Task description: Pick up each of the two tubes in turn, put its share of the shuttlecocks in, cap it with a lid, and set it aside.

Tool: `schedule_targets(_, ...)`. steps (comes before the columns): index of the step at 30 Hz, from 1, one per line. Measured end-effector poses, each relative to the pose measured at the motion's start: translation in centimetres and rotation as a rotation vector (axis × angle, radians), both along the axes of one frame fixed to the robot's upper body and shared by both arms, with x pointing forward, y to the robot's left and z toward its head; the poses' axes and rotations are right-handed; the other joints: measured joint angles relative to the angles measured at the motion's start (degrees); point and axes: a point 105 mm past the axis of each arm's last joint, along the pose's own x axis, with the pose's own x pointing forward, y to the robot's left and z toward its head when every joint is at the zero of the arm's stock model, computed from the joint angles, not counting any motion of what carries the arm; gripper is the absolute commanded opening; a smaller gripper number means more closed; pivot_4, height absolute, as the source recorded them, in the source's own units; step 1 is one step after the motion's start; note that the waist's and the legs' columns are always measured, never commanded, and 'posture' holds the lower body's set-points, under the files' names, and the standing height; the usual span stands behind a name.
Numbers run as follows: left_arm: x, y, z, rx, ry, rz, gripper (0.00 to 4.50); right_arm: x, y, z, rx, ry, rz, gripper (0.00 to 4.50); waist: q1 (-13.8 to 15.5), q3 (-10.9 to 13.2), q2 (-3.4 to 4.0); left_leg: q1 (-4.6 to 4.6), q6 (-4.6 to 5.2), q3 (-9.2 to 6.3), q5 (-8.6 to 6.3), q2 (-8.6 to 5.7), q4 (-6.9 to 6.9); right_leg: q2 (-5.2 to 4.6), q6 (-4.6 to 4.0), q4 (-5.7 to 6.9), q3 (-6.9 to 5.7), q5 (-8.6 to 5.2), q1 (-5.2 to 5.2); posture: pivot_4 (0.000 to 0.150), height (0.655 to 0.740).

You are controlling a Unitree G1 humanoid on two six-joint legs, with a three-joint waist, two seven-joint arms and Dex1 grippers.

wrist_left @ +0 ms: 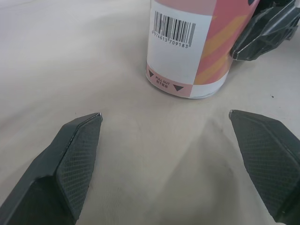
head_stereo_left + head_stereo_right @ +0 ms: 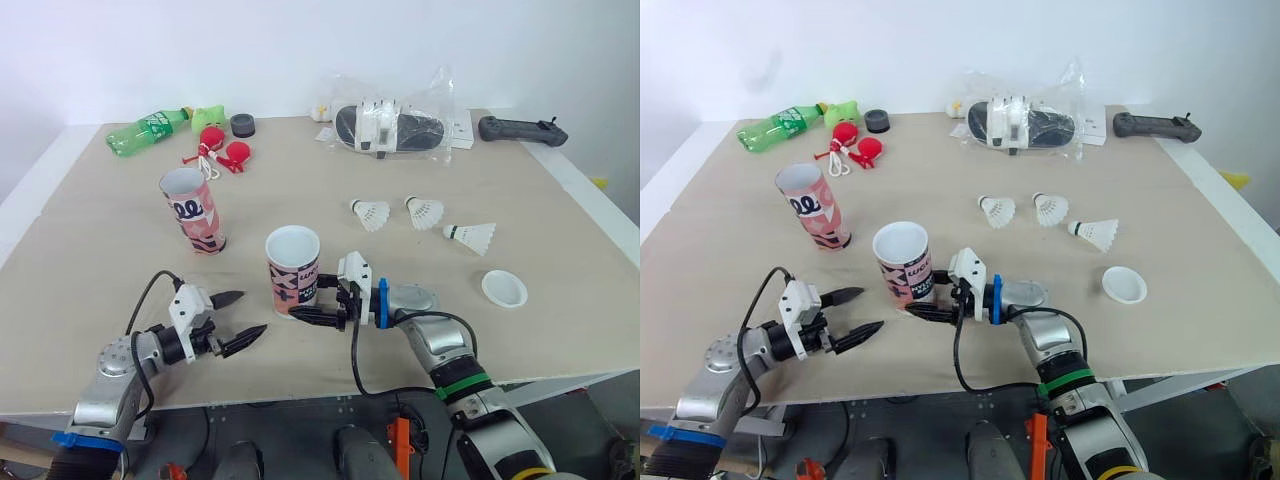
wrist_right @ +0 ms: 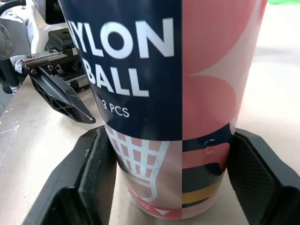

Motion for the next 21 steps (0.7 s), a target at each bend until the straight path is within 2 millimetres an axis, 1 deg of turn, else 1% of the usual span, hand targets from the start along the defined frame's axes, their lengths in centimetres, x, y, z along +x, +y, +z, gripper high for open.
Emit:
schedule_targets(2, -0.1, -0.1, 0.2, -0.006, 0.000, -0.005, 4.50, 0.1, -0.1, 0.4, 0.018, 0.009, -0.015, 2.99, 0.02, 0.06, 0.01, -0.03, -0.03, 0.00, -0.02, 0.02, 0.00, 0.01, 0.00, 0.00, 0.00, 0.00, -0.02, 0.150, 0.7400)
schedule_targets(4, -0.2, -0.4, 0.4, -0.005, 0.002, -0.012, 4.50, 0.3, -0.5, 1.7, 0.064, -0.003, -0.051, 2.99, 0.13, 0.22, 0.03, -0.16, -0.04, -0.01, -0.03, 0.01, 0.02, 0.01, 0.03, 0.00, 0.00, 0.01, -0.09, 0.150, 0.7400)
schedule_targets(5, -0.1, -0.7, 0.6, -0.005, 0.007, -0.022, 4.50, 0.6, -1.3, 3.2, 0.111, -0.019, -0.097, 2.99, 0.19, 0.32, 0.04, -0.19, -0.05, -0.01, -0.03, 0.01, 0.04, 0.00, 0.04, 0.00, 0.00, 0.01, -0.10, 0.150, 0.7400)
schedule_targets(6, 0.0, -1.1, 0.7, -0.005, 0.009, -0.033, 4.50, 0.8, -1.8, 4.3, 0.142, -0.035, -0.128, 2.99, 0.26, 0.42, 0.00, -0.25, -0.06, -0.02, -0.04, 0.00, 0.04, 0.00, 0.06, -0.01, 0.00, 0.02, -0.14, 0.150, 0.7400)
schedule_targets(7, 0.1, -1.7, 0.8, -0.011, 0.012, -0.047, 4.50, 1.2, -2.7, 5.8, 0.183, -0.057, -0.183, 2.99, 0.63, 0.47, -0.02, -0.28, -0.06, -0.03, -0.04, -0.01, 0.06, 0.00, 0.08, -0.01, -0.01, 0.01, -0.15, 0.150, 0.7400)
schedule_targets(8, 0.2, -1.9, 0.9, -0.014, 0.012, -0.052, 4.50, 1.4, -3.1, 6.4, 0.197, -0.069, -0.204, 2.99, 0.76, 0.49, -0.04, -0.30, -0.07, -0.03, -0.04, -0.01, 0.06, 0.00, 0.08, -0.01, -0.01, 0.01, -0.16, 0.150, 0.7400)
schedule_targets(10, 0.9, -3.6, 1.8, -0.042, 0.002, -0.078, 4.50, 2.5, -6.2, 9.2, 0.277, -0.113, -0.381, 2.99, 1.49, 0.60, -0.16, -0.36, -0.08, -0.05, -0.05, -0.02, 0.09, 0.00, 0.09, -0.01, -0.03, 0.01, -0.19, 0.150, 0.7400)
schedule_targets(11, 1.2, -4.4, 2.3, -0.054, -0.008, -0.090, 4.50, 2.9, -7.5, 10.1, 0.302, -0.126, -0.454, 2.99, 1.77, 0.65, -0.24, -0.40, -0.08, -0.06, -0.05, -0.03, 0.11, -0.01, 0.10, -0.02, -0.04, 0.01, -0.19, 0.150, 0.7400)
schedule_targets(12, 1.5, -5.5, 3.2, -0.072, -0.027, -0.116, 4.50, 3.5, -9.6, 11.2, 0.332, -0.147, -0.567, 2.99, 1.89, 0.69, -0.30, -0.43, -0.08, -0.06, -0.05, -0.05, 0.11, -0.03, 0.11, -0.02, -0.03, 0.01, -0.20, 0.150, 0.7400)
schedule_targets(14, 1.7, -6.3, 4.0, -0.079, -0.046, -0.138, 4.50, 3.8, -11.6, 12.1, 0.355, -0.169, -0.667, 2.99, 1.83, 0.72, -0.36, -0.42, -0.12, -0.06, -0.07, -0.05, 0.11, -0.03, 0.14, -0.04, -0.02, -0.01, -0.19, 0.150, 0.7400)
schedule_targets(15, 2.4, -7.5, 5.1, -0.104, -0.064, -0.154, 4.50, 4.2, -14.5, 12.9, 0.376, -0.201, -0.823, 2.99, 1.85, 0.79, -0.33, -0.46, -0.12, -0.05, -0.07, -0.08, 0.11, -0.04, 0.15, -0.04, -0.01, -0.02, -0.23, 0.150, 0.7400)
schedule_targets(16, 2.8, -8.3, 5.9, -0.120, -0.084, -0.166, 4.50, 4.3, -16.3, 13.4, 0.383, -0.222, -0.915, 2.99, 1.86, 0.80, -0.35, -0.50, -0.12, -0.05, -0.07, -0.08, 0.11, -0.03, 0.15, -0.03, -0.01, -0.02, -0.27, 0.150, 0.7400)
schedule_targets(17, 3.2, -9.3, 6.8, -0.140, -0.099, -0.184, 4.50, 4.3, -18.7, 13.9, 0.394, -0.249, -1.033, 2.99, 2.10, 0.81, -0.36, -0.54, -0.12, -0.06, -0.07, -0.09, 0.12, -0.04, 0.16, -0.03, -0.01, -0.03, -0.28, 0.150, 0.7400)
schedule_targets(18, 3.3, -10.0, 7.5, -0.153, -0.117, -0.198, 4.50, 4.2, -20.2, 14.3, 0.403, -0.269, -1.110, 2.99, 2.31, 0.81, -0.36, -0.57, -0.12, -0.06, -0.07, -0.12, 0.12, -0.06, 0.16, -0.04, 0.00, -0.03, -0.32, 0.150, 0.7400)
schedule_targets(19, 3.5, -10.7, 8.3, -0.162, -0.129, -0.215, 4.50, 3.9, -22.3, 14.8, 0.414, -0.301, -1.214, 2.99, 2.44, 0.81, -0.36, -0.57, -0.11, -0.05, -0.08, -0.12, 0.12, -0.06, 0.19, -0.04, 0.02, -0.05, -0.31, 0.150, 0.7400)
schedule_targets(20, 3.7, -11.0, 8.6, -0.164, -0.135, -0.220, 4.50, 3.6, -23.4, 15.0, 0.420, -0.319, -1.268, 2.99, 2.35, 0.81, -0.36, -0.54, -0.02, 0.00, -0.13, -0.12, 0.11, -0.06, 0.21, -0.04, 0.08, -0.08, -0.33, 0.150, 0.7400)
schedule_targets(21, 3.8, -11.4, 8.9, -0.167, -0.139, -0.229, 4.50, 3.1, -25.2, 14.9, 0.411, -0.343, -1.351, 2.99, 2.24, 0.81, -0.36, -0.51, 0.02, 0.01, -0.16, -0.12, 0.10, -0.05, 0.19, -0.04, 0.10, -0.12, -0.32, 0.150, 0.7400)
